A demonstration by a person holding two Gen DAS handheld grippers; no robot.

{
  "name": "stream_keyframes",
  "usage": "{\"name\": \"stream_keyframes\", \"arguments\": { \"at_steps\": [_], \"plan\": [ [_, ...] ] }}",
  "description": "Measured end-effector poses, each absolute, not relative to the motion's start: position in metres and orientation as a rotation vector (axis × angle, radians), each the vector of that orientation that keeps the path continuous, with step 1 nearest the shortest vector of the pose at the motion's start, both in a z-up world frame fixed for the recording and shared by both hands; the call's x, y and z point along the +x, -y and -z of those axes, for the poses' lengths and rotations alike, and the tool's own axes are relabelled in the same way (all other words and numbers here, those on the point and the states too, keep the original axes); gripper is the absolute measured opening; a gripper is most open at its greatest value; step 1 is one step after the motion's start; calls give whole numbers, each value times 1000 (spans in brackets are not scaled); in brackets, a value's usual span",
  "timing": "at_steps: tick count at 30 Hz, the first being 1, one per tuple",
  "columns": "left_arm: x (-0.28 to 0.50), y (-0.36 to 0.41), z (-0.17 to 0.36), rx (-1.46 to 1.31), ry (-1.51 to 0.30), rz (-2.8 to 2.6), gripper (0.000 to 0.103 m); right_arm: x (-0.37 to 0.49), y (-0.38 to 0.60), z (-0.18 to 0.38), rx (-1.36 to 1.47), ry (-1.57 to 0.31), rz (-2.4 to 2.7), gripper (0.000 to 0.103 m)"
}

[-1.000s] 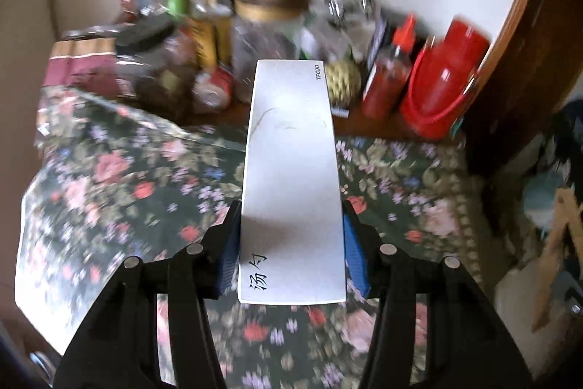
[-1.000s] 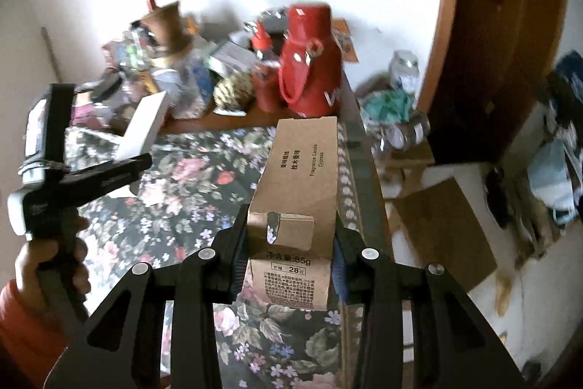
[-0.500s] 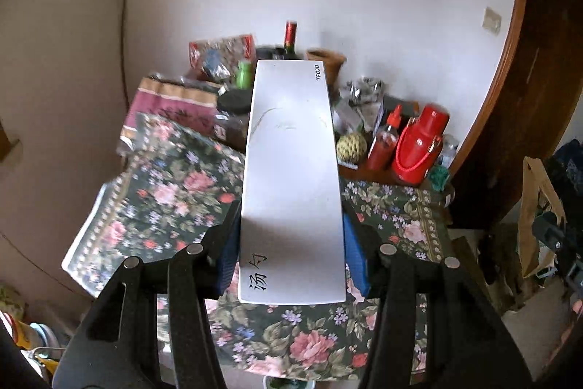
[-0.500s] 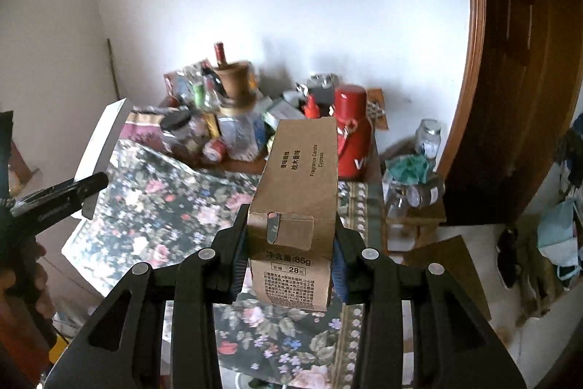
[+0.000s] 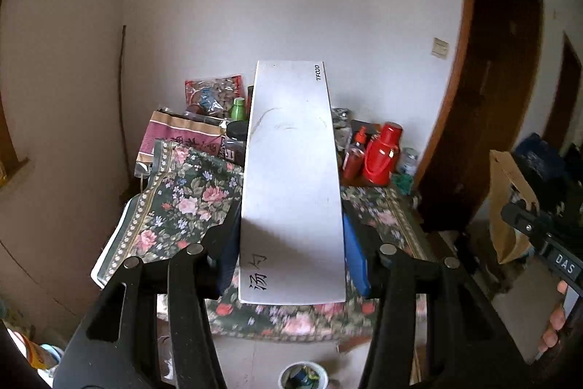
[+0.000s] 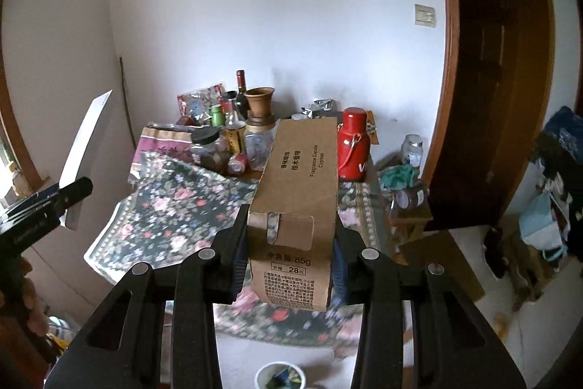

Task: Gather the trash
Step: 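Lift the paper strip and cardboard box up off the table, then carry the paper strip and cardboard box down toward the white bin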

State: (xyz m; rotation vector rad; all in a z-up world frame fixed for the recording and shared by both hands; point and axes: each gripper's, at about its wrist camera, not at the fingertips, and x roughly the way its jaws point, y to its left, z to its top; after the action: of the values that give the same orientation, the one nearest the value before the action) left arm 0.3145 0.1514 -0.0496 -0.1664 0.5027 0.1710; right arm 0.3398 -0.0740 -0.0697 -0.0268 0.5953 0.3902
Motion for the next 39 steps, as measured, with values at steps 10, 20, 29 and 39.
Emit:
{"name": "stream_keyframes", "arguments": {
  "at_steps": [10,20,29,39],
  "plan": [
    [217,-160,70,-141,-539,-102,50,248,57,84,-23,-645,-342,35],
    [191,-137,100,-137,-664,-22,50,208,65,108,-25,-752,-310,35],
    [199,-103,155,-137,-808,-14,50,222,91,165,-10,-885,-324,35],
    [231,-60,288,-168,-1032,-23,50,252,113,283,-63,-1083,-345,35]
  ]
}}
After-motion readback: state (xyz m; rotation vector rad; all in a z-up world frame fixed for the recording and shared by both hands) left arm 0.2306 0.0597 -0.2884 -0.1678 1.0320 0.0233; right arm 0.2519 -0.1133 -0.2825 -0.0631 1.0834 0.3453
